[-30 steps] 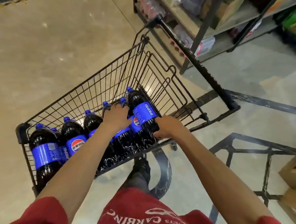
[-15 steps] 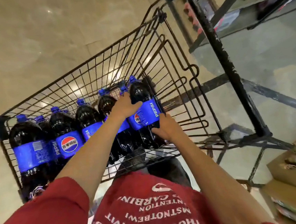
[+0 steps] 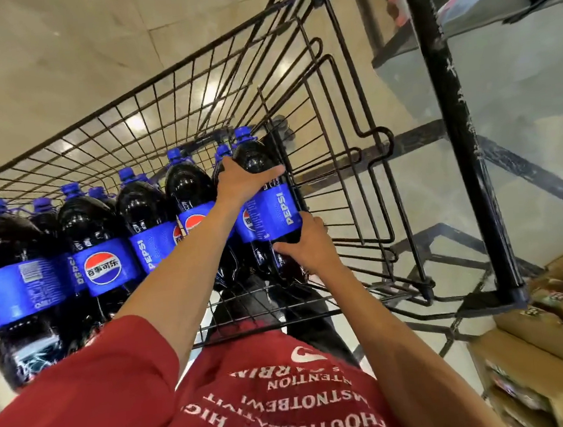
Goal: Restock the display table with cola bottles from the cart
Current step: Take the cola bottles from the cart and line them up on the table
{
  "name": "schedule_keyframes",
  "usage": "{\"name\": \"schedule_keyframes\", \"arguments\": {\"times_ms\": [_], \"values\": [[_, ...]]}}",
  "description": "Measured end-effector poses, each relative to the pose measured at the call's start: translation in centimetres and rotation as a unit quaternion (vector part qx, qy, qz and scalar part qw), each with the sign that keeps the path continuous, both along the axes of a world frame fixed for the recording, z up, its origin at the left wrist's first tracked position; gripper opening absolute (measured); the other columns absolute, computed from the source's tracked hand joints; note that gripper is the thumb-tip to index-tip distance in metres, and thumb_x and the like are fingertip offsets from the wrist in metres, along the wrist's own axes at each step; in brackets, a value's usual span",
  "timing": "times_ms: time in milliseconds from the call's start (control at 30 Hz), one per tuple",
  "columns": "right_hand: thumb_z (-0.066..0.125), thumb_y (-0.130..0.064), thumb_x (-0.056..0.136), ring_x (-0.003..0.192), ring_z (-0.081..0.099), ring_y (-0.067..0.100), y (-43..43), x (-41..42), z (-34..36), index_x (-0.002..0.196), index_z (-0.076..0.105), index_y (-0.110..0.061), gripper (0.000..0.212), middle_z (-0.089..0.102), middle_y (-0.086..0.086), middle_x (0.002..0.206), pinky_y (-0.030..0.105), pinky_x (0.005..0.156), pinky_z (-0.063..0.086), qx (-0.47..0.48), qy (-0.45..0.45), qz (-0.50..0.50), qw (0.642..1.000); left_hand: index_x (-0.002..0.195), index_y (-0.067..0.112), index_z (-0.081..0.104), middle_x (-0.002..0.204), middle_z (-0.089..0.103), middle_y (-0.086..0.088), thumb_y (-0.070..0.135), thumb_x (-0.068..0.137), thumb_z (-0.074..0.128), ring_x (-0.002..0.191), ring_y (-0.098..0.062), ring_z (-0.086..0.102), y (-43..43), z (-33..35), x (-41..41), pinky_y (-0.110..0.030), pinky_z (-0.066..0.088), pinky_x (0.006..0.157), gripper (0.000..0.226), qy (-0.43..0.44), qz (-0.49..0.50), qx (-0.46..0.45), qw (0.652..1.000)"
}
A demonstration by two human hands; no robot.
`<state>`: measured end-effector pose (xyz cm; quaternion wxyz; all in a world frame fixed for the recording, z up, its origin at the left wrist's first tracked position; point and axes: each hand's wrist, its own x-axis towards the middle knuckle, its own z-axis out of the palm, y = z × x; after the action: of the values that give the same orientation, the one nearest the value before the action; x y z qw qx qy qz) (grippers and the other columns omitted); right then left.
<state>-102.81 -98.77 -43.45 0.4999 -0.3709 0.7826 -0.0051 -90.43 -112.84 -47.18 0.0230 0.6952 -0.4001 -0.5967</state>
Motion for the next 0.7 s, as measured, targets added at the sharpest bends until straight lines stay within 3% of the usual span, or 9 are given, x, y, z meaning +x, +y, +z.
{"name": "schedule_keyframes", "arguments": {"times_ms": [100,367,467,600,700], "values": [[0.086,-0.036,0.079,0.129,0.048,0.029,-0.3,-0.6,0.3,0.149,0.036,-0.010,0.090,0.044,0.013,0.141,0.035,0.102,0.041,0.004,-0.001,0.007,1.000,0.156,0.015,0.013,0.151,0.044,-0.012,0.082,0.026,0.082,0.137,-0.032,0.046,-0.2,-1.2,-0.3,-0.048,0.045,0.111,0.162,-0.002,0.031,0.006,0.999],[0.086,-0.040,0.076,0.128,0.047,0.031,0.4,0.2,-0.3,0.147,0.036,-0.007,0.093,0.047,0.014,0.139,0.040,0.102,0.044,-0.011,0.019,0.027,0.999,0.152,0.020,0.017,0.141,0.052,-0.007,0.058,0.048,0.094,0.127,-0.028,0.054,1.0,0.0,0.0,-0.045,0.048,0.107,0.136,0.049,0.070,-0.019,0.996],[0.088,-0.041,0.073,0.134,0.044,0.031,0.6,0.2,-0.4,0.153,0.031,-0.007,0.104,0.045,0.013,0.146,0.039,0.106,0.042,-0.026,0.007,0.009,1.000,0.143,0.020,0.026,0.129,0.056,0.001,0.046,0.059,0.096,0.121,-0.021,0.057,2.0,0.1,0.9,-0.035,0.050,0.102,0.112,0.082,0.077,-0.037,0.993],[0.091,-0.043,0.067,0.130,0.051,0.029,0.8,0.0,-0.8,0.152,0.036,-0.011,0.106,0.053,0.010,0.142,0.039,0.105,0.045,-0.033,-0.011,-0.003,0.999,0.138,0.019,0.031,0.121,0.056,0.008,0.031,0.068,0.094,0.110,-0.008,0.059,2.9,1.0,2.2,-0.012,0.047,0.079,0.095,0.108,0.098,-0.054,0.988],[0.094,-0.045,0.062,0.122,0.058,0.023,1.0,0.0,-1.0,0.147,0.041,-0.017,0.104,0.058,0.004,0.137,0.038,0.099,0.049,-0.041,-0.029,0.000,0.999,0.137,0.018,0.031,0.124,0.057,0.005,0.023,0.069,0.094,0.109,-0.003,0.060,3.8,1.6,3.3,-0.013,0.051,0.081,0.092,0.123,0.128,-0.076,0.981]]}}
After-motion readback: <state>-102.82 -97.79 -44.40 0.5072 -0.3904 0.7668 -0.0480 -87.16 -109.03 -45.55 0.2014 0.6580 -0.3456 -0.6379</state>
